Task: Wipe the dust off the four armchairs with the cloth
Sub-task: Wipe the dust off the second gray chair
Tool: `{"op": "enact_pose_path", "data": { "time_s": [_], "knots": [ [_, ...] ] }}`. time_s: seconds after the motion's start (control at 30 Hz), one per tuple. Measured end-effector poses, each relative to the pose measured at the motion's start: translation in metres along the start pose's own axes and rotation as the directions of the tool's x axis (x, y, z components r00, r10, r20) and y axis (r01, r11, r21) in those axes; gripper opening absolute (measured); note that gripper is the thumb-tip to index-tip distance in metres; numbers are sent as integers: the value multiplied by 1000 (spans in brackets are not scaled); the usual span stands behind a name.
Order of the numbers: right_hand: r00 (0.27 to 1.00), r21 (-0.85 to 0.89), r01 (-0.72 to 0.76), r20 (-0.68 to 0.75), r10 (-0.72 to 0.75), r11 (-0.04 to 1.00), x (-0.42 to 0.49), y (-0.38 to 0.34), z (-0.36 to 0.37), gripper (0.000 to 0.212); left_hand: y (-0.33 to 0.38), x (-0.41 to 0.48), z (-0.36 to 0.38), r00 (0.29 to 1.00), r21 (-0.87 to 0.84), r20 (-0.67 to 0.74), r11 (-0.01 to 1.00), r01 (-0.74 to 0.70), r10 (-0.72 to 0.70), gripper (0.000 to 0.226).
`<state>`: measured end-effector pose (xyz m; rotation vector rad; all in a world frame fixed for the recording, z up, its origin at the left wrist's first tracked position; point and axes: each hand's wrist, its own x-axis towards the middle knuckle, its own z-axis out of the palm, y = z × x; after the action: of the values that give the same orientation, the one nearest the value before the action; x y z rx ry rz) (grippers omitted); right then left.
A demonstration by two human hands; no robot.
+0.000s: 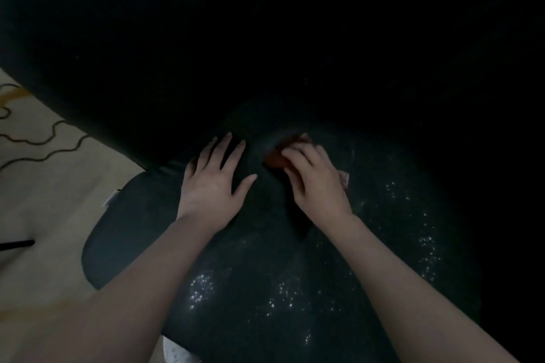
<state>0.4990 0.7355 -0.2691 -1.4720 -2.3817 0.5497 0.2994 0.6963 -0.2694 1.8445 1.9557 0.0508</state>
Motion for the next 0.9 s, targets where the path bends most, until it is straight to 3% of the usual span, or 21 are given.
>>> {"op": "enact_pose_path", "data": {
  "time_s": [0.1, 0.17, 0.23, 0.3, 0.4, 0.47, 0.57, 0.63, 0.73, 0.83, 0.9],
  "knots": [
    [1000, 10, 0, 31, 0, 1000, -26, 20, -12, 33, -3, 2, -1, 1000, -2, 0, 1000, -9, 9, 71],
    [983, 1, -179, -52, 179, 984, -22, 32, -17, 34, -3, 2, -1, 1000, 1, 3, 1000, -16, 16, 72],
    [901, 61, -397, -164, 401, 916, 3, 35, -16, 35, -1, 2, -1, 1000, 0, -11, 1000, -15, 15, 73],
    [869, 104, -437, -209, 449, 894, 33, 25, -9, 36, 1, 2, 1, 1000, -5, -12, 1000, -1, 1, 71],
    [980, 54, -127, -147, 134, 990, 52, 2, 5, 30, 3, 5, 0, 999, -21, -35, 1000, 17, -18, 67],
    [996, 37, 74, -43, -73, 997, 42, -3, 7, 30, 5, 9, -4, 998, -41, -52, 999, 16, -18, 63],
    [994, 38, 107, 3, -107, 994, 25, 15, -1, 32, 11, 21, -11, 998, -60, -54, 998, -14, 11, 64],
    [999, 9, 17, -43, -16, 1000, 16, 32, -8, 31, 17, 32, -14, 999, -61, -26, 998, -32, 30, 62],
    [955, 34, -251, -151, 253, 967, 19, 58, -22, 33, 23, 48, -13, 998, -41, 50, 999, -22, 25, 63],
    [813, 73, -549, -187, 552, 833, 47, 78, -34, 38, 23, 53, -10, 998, -40, 67, 999, -5, 8, 64],
    [720, 62, -670, -186, 668, 739, 73, 89, -37, 41, 23, 54, -8, 997, -49, 73, 999, 7, -4, 63]
  ]
}}
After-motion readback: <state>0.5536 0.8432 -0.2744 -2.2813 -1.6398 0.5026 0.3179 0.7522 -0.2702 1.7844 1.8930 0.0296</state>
